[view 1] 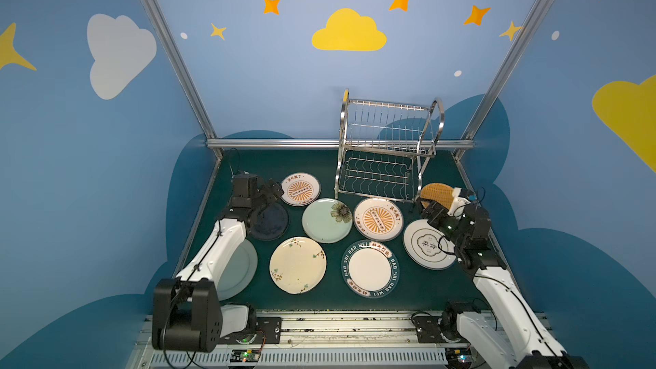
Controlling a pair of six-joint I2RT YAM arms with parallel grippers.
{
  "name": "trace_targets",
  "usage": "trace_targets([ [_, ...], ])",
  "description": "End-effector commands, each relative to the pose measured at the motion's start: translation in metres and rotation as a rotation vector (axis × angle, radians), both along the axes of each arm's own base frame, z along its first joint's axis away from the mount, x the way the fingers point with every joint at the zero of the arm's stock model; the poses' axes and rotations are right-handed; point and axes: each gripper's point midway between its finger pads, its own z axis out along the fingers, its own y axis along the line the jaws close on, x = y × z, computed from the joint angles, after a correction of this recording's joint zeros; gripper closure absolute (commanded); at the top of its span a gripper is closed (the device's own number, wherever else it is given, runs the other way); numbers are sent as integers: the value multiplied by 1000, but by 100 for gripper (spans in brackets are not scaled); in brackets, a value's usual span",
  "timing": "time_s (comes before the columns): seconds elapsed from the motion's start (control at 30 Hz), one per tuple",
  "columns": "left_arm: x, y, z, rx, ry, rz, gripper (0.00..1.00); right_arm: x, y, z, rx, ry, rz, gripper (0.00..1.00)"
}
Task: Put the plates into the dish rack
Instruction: 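Move left gripper toward the far orange-sunburst plate while right gripper moves to table center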
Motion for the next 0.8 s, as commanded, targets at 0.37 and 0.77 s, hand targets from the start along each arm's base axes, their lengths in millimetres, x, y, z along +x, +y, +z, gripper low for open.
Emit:
trace_targets([
  [0.37,100,10,-67,-62,207,-445,12,-56,149,3,-64,-126,647,4],
  [0.77,135,3,-102,-164,248,-565,26,-73,165,10,-66,-167,722,3],
])
